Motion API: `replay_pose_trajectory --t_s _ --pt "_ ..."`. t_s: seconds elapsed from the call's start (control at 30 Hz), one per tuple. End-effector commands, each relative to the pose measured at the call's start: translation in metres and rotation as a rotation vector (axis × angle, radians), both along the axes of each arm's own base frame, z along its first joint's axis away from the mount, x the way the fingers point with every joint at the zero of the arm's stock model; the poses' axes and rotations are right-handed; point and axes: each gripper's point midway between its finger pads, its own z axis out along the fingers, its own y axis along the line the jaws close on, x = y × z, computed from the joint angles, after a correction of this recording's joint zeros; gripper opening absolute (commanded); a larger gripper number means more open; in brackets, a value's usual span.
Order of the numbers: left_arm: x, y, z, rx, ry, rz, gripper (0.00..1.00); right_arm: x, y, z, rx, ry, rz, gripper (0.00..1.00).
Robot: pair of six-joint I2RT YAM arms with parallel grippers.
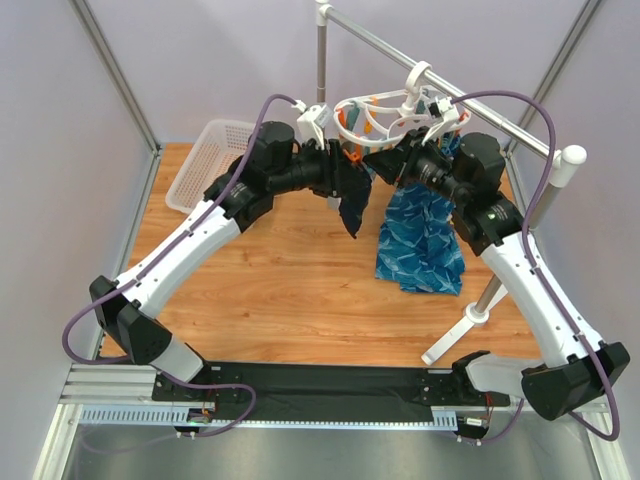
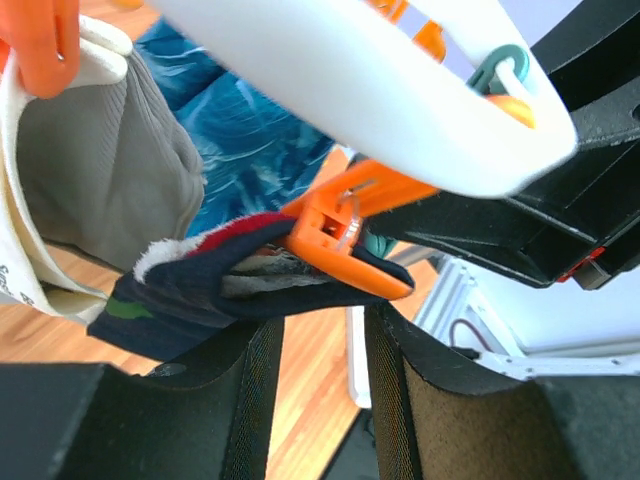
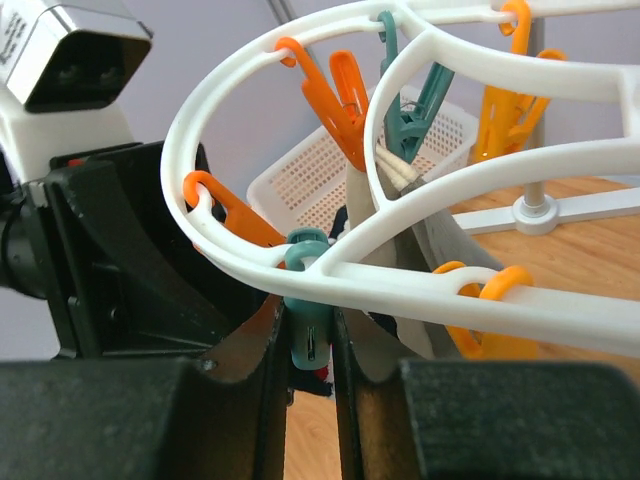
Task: Clip the socks to the hanger
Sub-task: Open the clamp at the hanger.
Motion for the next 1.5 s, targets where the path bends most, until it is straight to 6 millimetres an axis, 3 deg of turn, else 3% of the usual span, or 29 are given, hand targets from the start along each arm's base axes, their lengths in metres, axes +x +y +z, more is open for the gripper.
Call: replay_pose_trajectory --t_s 0.0,0.13,0.2,0.37,0.5,0.63,0.8,0.9,1.17,1.47 --pt "-0.004 -0.001 0.032 -0.11 -0.019 -0.079 0.45 -0.015 0.004 0.017 -0.003 -0.038 0.084 0.05" --pt "-0.011 0.003 0.041 -0.144 -0.064 -0.122 0.56 -0.016 0.004 0.02 0.009 -0.042 0.114 0.03" --pt "-0.016 0.006 0.044 -0.163 -0.08 -0.152 0.57 -0.015 0.001 0.022 0.011 -0.042 0.11 0.03" --pt "-0.039 0.018 0.067 -0.239 -0.109 -0.203 0.43 -0.007 -0.005 0.024 0.001 -0.027 0.065 0.03" --pt "-0.05 0.038 0.068 -0.265 -0.104 -0.106 0.38 -0.003 -0.011 0.029 -0.005 0.006 0.02 0.06" --pt "-0.079 0.049 0.114 -0.414 -0.178 -0.164 0.44 -0.013 -0.011 0.035 -0.011 0.018 0.037 0.05" --pt "-0.106 0.037 0.153 -0.547 -0.121 -0.319 0.53 -0.022 -0.01 0.034 -0.015 0.033 0.066 0.04" --pt "-0.098 0.018 0.145 -0.526 -0.069 -0.34 0.52 -0.023 -0.01 0.034 -0.008 0.046 0.067 0.04" --pt "-0.055 -0.017 0.088 -0.491 0.064 -0.319 0.45 -0.038 -0.002 0.046 0.06 0.074 0.137 0.04" --pt "-0.045 -0.018 0.071 -0.415 0.048 -0.269 0.32 -0.054 -0.003 0.058 0.088 0.064 0.165 0.04"
